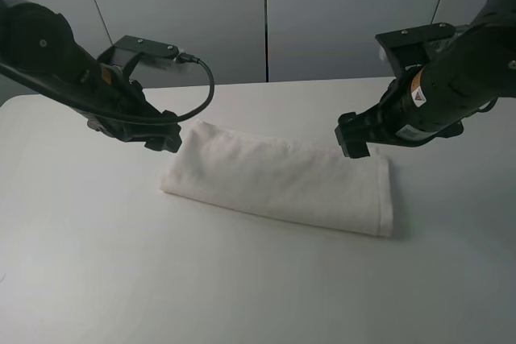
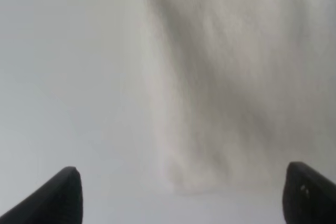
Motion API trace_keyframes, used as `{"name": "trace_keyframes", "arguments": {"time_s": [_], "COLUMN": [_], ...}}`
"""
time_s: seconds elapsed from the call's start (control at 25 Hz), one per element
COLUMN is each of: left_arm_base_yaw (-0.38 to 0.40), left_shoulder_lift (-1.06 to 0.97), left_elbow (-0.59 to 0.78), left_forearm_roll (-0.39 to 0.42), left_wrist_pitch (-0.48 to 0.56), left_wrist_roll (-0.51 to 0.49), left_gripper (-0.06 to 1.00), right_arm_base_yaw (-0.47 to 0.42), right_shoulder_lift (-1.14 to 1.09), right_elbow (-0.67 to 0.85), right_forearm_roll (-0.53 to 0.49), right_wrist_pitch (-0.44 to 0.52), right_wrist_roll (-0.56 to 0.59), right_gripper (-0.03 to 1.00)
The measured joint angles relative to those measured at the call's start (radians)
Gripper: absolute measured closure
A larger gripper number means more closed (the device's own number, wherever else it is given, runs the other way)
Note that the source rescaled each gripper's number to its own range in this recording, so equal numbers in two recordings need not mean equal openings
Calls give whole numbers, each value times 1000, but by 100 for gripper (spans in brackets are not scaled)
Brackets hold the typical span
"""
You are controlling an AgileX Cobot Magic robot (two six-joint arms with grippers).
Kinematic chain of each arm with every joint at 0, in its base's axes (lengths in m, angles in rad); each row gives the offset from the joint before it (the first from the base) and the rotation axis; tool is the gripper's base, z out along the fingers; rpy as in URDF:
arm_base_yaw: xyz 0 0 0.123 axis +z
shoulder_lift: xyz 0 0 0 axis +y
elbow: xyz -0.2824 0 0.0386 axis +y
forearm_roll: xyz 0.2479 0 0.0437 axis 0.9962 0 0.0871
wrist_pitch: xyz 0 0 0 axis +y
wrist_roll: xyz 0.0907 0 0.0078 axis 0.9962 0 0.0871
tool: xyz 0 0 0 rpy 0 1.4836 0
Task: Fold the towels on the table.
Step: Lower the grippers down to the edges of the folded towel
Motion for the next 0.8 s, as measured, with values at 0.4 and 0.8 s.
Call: {"name": "trace_keyframes", "arguments": {"time_s": [0.4,0.8], "left_arm_base_yaw": [84,129], "left_shoulder_lift": [65,244], "left_elbow": [-81,-279], "left_forearm_roll": [84,-133], "left_wrist_pitch": [45,199], "left_wrist_roll": [-122,109], "left_gripper": [-4,-4], "right_arm_base_yaw": [0,-3], "right_shoulder_lift": [0,19], "right_elbow": [-4,-44], "right_forearm_roll": [78,102], "right_wrist_pitch": [20,34], "right_wrist_roll": [24,9], "right_gripper": [-3,-3]}}
